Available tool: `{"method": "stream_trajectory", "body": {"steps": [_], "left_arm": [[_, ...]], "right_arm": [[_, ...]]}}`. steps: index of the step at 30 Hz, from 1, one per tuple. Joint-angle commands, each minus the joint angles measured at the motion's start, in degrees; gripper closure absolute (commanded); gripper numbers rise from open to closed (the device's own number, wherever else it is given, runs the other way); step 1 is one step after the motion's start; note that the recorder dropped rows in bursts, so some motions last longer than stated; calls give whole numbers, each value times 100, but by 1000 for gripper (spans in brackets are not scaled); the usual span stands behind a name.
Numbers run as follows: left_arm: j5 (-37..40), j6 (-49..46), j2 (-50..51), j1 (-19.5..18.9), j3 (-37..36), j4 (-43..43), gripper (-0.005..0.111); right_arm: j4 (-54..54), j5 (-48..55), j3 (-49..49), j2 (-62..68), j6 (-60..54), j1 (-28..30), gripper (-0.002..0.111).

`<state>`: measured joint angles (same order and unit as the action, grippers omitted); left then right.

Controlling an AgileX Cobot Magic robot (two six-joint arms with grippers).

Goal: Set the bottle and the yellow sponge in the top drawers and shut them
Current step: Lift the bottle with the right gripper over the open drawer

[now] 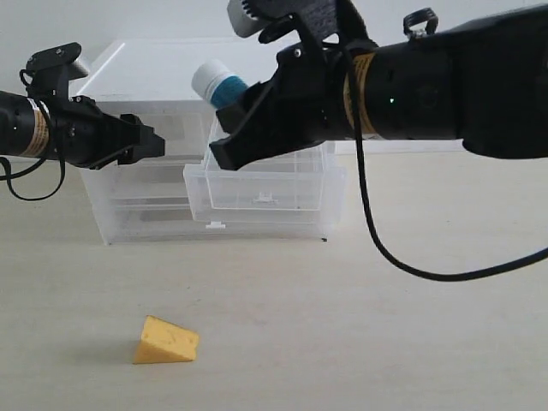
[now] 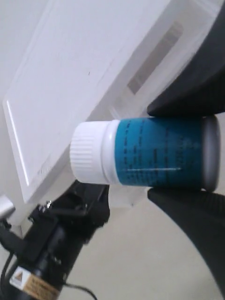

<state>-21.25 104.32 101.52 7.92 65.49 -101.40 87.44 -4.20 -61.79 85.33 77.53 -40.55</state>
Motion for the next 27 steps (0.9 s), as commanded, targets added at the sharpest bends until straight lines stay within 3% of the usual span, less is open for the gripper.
{"method": "stream_trajectory", "body": {"steps": [1,13,20,24,27], "left_arm": [[120,-66,9,-2,155,145,48],[130,-66,9,-2,155,145,48],[130,-66,9,-2,155,145,48],[145,-66,9,-2,155,145,48],[145,-66,9,-2,155,145,48]], "right_arm": [[21,672,-148,68,-11,4,108],[-1,1183,-697,1060,24,4,108],[-137,2092,-686,1219,432,4,108],[-338,1949,-686,1204,586,4,108],[-338,1883,-686,1204,744,4,100]]}}
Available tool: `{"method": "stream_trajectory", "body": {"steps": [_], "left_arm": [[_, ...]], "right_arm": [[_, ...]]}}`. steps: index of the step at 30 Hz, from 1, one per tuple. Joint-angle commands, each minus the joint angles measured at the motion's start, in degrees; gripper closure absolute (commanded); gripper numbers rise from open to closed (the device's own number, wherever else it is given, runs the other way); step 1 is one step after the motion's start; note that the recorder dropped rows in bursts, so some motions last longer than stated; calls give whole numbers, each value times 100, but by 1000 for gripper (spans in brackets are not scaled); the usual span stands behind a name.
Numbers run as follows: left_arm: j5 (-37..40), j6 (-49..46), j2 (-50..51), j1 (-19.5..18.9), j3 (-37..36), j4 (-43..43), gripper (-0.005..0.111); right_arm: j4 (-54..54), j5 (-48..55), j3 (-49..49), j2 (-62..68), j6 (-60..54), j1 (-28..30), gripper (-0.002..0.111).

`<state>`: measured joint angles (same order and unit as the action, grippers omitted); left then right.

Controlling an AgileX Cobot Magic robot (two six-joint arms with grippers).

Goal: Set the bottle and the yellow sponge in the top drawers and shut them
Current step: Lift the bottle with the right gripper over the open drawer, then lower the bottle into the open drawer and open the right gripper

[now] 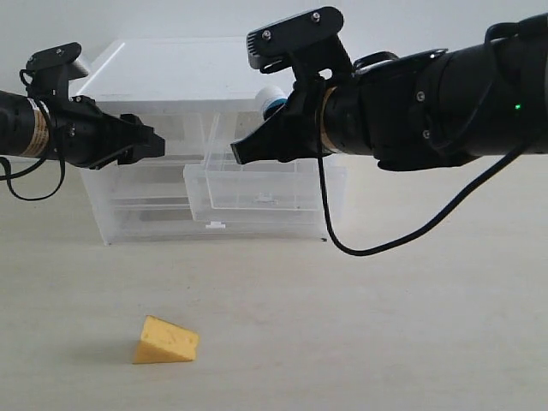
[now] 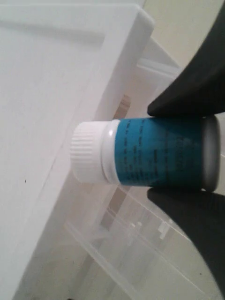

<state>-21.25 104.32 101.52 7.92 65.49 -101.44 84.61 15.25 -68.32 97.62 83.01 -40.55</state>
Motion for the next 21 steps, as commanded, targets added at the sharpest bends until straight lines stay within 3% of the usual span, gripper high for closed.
{"method": "stream_trajectory", "body": {"steps": [1,6,8,16,21], "left_arm": [[145,-66,9,-2,155,149,48],[145,-66,9,-2,155,149,48],[145,-66,9,-2,155,149,48],[145,-66,9,-2,155,149,48],[145,-66,9,-2,155,149,48]], "right_arm": [[-55,-51,-33,-25,191,4,95],[-55,-16,-33,-25,225,4,60],[-70,44,-33,-25,350,4,53],[-533,55,-33,-207,337,4,49],[-2274,157,-33,-642,-1020,-7,49]]}}
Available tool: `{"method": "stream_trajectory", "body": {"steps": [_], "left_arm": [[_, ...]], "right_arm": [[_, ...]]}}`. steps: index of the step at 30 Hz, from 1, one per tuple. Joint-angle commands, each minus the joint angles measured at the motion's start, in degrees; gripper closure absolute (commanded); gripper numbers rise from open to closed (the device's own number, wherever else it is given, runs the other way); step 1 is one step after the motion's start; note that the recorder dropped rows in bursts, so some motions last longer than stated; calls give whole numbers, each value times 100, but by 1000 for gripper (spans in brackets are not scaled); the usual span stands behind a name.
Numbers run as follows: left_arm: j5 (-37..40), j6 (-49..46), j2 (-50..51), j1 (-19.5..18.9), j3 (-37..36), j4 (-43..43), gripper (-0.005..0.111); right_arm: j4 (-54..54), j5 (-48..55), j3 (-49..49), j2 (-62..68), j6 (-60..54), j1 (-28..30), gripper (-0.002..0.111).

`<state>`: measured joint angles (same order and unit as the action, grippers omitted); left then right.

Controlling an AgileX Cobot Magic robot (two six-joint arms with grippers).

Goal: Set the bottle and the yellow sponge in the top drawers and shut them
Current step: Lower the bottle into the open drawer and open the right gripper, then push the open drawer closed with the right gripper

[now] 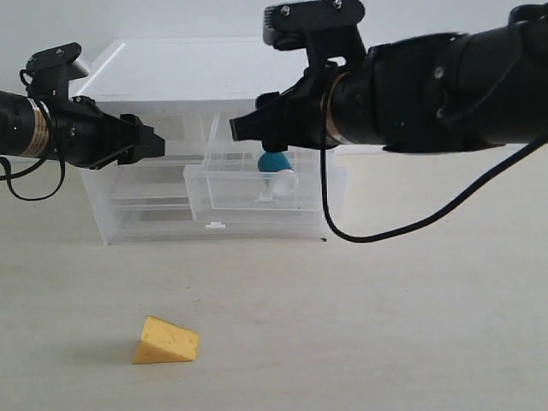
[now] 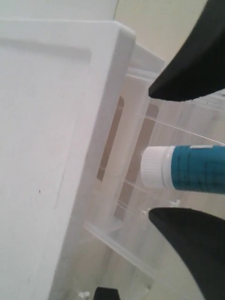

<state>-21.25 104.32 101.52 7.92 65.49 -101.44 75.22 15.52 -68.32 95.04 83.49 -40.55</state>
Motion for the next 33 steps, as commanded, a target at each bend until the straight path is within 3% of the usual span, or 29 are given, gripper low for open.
{"method": "stream_trajectory", "body": {"steps": [1,5,8,19,25,33], "left_arm": [[145,-66,9,-2,155,149,48],[157,-66,9,-2,155,149,48],[157,-66,9,-2,155,149,48],[133,-66,9,-2,155,149,48],[115,-66,9,-2,155,149,48],[115,-66,9,-2,155,149,48]], "right_arm": [[-1843,213,-33,-457,-1521,-7,49],[-3446,758,-33,-644,-3070,-168,49],[-3750,1360,-33,-696,-3494,-530,49],[-3728,2422,-33,-696,-3343,-1509,49],[-3975,2187,169,-696,-3064,-1539,49],[-3155,1918,269,-209,-2201,-1457,49]]}}
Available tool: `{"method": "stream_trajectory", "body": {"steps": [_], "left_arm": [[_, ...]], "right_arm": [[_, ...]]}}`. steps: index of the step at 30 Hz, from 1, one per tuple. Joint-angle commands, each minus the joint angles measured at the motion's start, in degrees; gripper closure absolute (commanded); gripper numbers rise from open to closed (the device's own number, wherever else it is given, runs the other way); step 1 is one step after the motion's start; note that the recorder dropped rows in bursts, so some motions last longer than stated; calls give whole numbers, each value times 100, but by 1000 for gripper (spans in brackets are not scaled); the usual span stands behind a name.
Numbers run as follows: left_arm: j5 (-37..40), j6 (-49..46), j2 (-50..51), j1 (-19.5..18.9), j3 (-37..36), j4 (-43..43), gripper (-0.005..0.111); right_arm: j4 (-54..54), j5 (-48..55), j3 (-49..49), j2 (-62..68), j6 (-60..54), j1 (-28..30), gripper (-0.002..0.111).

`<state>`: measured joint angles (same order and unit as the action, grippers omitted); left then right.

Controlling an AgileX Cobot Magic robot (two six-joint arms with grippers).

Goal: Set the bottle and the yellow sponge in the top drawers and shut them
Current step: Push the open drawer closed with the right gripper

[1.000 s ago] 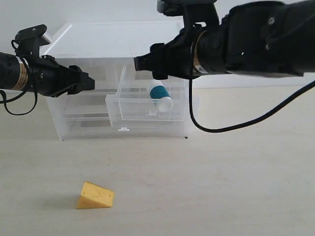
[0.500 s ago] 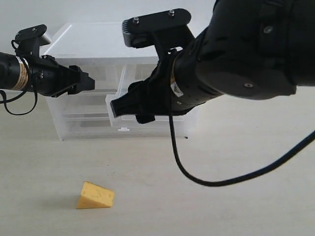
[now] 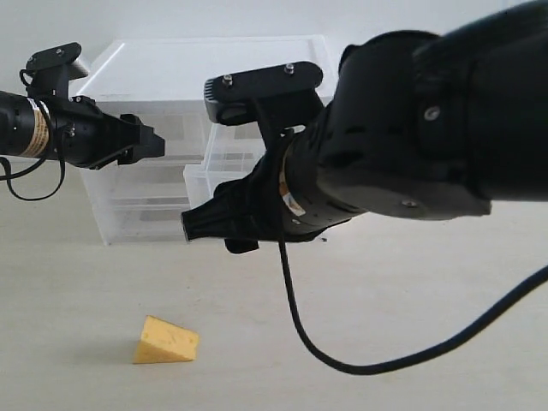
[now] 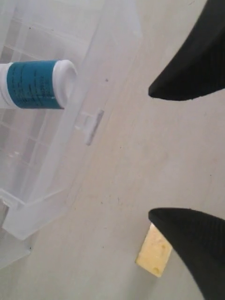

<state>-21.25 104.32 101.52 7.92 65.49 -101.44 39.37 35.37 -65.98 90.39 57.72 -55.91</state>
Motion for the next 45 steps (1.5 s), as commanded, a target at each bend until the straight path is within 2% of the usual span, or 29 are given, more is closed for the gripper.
{"method": "stream_trajectory", "body": {"steps": [1,14,30,37,45], "left_arm": [[115,-66,9,-2,155,149,48],[45,-66,9,-2,155,149,48],[4,-66,9,-2,155,149,48],[4,-66,9,-2,155,149,48],[4,-66,9,-2,155,149,48]], "right_arm": [[520,-78,34,351,444,127,49],[655,-1216,18,559,624,861,49],[750,-2452,-740,1241,775,1722,49],[864,-2319,-1388,1709,705,1763,49],[908,-2193,-1647,1724,582,1874,49]]}}
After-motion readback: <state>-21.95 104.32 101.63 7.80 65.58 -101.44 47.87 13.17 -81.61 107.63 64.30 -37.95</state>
